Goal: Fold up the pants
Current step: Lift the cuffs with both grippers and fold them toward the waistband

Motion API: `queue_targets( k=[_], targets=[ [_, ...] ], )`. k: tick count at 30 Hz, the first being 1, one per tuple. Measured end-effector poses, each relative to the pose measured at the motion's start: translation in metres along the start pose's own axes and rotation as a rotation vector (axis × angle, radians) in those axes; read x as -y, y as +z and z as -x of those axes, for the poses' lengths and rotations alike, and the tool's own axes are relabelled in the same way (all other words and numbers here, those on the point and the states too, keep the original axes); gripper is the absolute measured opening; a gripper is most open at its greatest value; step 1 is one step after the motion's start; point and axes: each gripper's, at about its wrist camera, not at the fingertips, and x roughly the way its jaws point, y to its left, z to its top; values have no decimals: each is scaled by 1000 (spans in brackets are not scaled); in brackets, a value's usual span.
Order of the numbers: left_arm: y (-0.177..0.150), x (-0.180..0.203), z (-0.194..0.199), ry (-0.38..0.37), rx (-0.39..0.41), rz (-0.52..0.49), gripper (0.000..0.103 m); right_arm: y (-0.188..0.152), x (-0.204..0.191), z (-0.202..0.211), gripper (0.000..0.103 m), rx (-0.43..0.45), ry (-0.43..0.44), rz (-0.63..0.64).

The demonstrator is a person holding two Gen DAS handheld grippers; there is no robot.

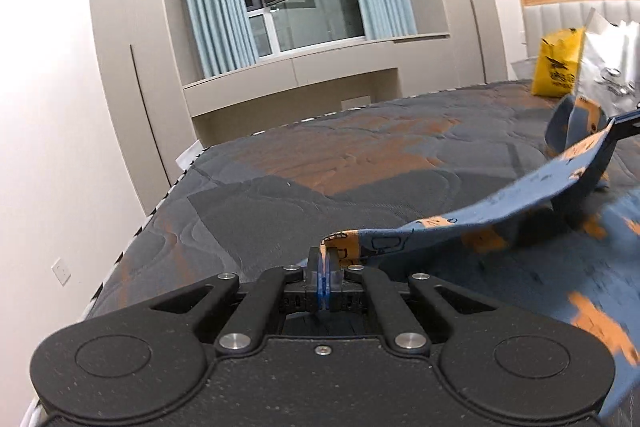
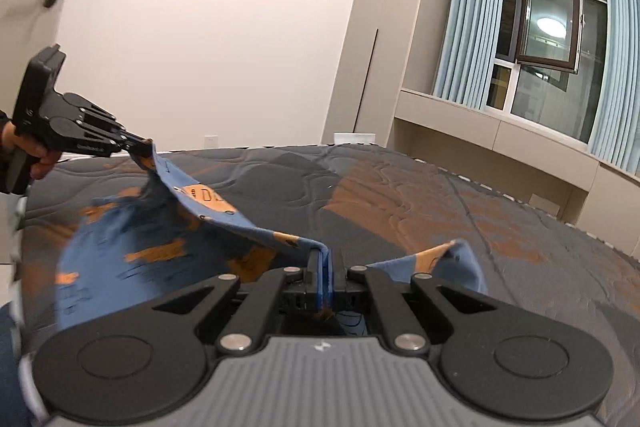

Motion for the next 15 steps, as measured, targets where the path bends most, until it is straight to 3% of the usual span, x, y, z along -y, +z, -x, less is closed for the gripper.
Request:
queue_targets(
  k=[10, 15],
  targets=[
    [-61, 29, 26, -56, -57, -86, 0, -51, -36, 41, 2, -53, -20, -27],
    [-70, 29, 30, -47, -56, -86, 0, -66, -46, 47, 2, -68, -19, -53]
  ],
)
